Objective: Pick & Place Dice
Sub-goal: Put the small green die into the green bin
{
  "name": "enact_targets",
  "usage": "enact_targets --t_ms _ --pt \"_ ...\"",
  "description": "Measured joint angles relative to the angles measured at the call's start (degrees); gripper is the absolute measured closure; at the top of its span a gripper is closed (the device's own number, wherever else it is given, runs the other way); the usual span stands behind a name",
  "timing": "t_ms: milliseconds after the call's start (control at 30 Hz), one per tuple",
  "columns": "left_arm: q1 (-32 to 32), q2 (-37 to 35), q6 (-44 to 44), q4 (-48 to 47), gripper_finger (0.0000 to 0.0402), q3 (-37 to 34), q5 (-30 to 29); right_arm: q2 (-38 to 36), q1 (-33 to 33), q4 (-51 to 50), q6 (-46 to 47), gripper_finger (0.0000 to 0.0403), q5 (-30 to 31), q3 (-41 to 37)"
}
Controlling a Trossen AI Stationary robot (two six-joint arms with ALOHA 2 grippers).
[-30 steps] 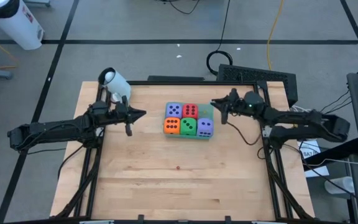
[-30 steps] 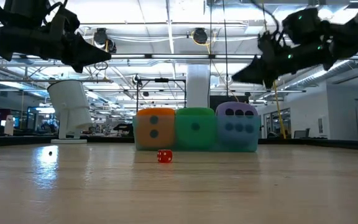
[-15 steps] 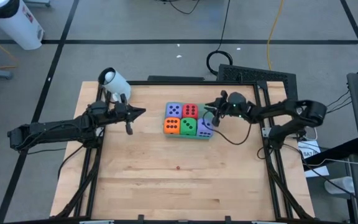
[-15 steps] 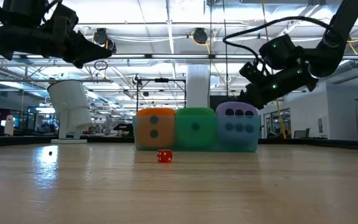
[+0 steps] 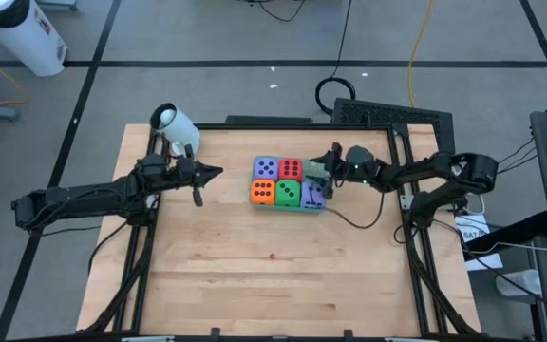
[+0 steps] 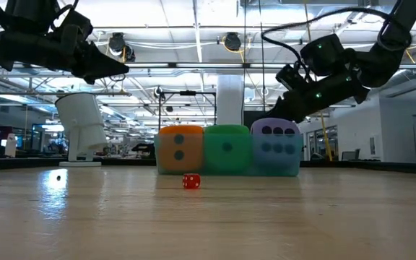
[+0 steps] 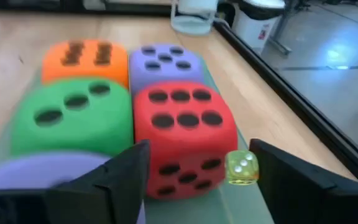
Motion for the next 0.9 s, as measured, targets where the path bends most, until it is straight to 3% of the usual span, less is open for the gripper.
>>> enact_targets --t_ms 133,367,500,633,900 --pt "0.0 0.0 -1.0 -0.3 0.0376 0.0 0.0 0.0 0.1 -0.9 -0.3 0.0119 -1.1 0.2" --pt "0.0 0.3 -3.0 -0.2 0.0378 0.0 1.3 0.0 0.1 -1.4 -2.4 0.0120 -1.1 0.2" --pt "-0.3 3.7 -7.1 -0.3 0.0397 1.3 -5.0 0.0 0.2 -1.4 -2.3 0.0120 -1.1 0.2" --pt "-1.6 11.0 -9.2 0.1 0.0397 5.2 -8.9 0.0 0.0 -1.1 -1.5 0.0117 -1.1 0.2" --pt "-5.4 31.1 -9.7 0.4 0.0399 17.8 -7.5 -0.8 -1.5 -1.3 0.8 0.0115 -6.4 0.2"
